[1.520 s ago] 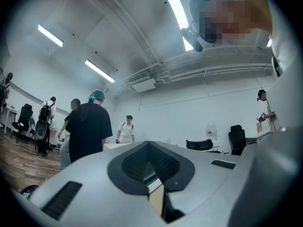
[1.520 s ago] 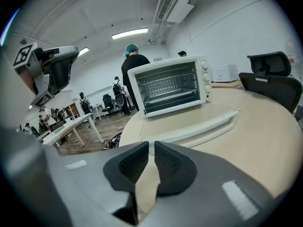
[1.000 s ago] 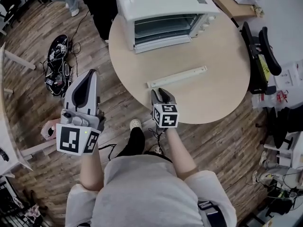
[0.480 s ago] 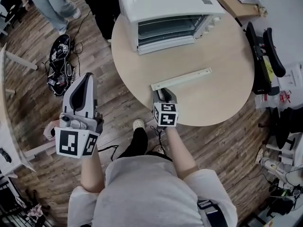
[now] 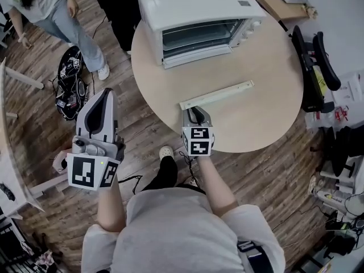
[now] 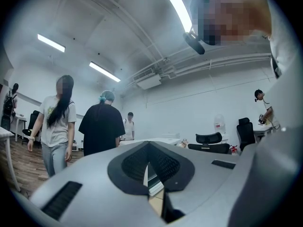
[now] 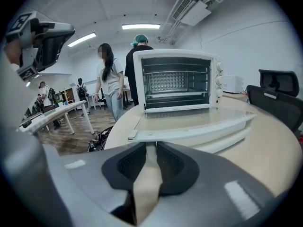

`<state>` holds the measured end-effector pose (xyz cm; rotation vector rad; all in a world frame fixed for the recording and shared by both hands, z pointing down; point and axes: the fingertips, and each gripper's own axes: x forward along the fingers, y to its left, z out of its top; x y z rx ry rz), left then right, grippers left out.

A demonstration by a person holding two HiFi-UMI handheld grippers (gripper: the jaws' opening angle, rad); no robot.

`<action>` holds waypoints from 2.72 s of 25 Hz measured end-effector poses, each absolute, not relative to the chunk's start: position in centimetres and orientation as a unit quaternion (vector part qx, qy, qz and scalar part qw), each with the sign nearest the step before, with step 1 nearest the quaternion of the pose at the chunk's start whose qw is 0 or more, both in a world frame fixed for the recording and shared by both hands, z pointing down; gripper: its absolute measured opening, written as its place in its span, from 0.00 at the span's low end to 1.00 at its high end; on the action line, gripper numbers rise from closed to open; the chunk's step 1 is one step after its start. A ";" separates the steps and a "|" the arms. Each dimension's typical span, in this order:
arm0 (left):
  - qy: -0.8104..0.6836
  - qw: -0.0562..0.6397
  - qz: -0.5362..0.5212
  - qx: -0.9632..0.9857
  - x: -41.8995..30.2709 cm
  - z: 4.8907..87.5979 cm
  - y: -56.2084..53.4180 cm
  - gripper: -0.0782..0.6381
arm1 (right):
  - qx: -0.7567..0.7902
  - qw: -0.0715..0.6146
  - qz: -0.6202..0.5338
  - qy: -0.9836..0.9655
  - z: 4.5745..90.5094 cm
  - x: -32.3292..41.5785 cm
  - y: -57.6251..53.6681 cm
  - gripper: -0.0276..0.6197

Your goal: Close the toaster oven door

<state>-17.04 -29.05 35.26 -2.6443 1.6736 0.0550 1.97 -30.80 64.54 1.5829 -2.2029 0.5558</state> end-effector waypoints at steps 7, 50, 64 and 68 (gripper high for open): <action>0.527 0.008 0.027 -0.850 -16.4 34.8 -29.2 0.12 | 0.568 0.154 0.171 -0.790 60.3 1.7 -31.4 0.16; 0.535 0.019 0.083 -0.841 -19.6 32.1 -30.8 0.12 | 0.573 0.144 0.069 -0.804 45.9 -2.0 -42.4 0.15; 0.543 0.021 0.088 -0.835 -21.2 32.0 -31.8 0.12 | 0.580 0.145 0.063 -0.799 44.4 -2.8 -45.9 0.16; 0.547 0.021 0.089 -0.832 -21.9 32.0 -32.0 0.12 | 0.583 0.145 0.061 -0.797 44.2 -3.1 -46.7 0.16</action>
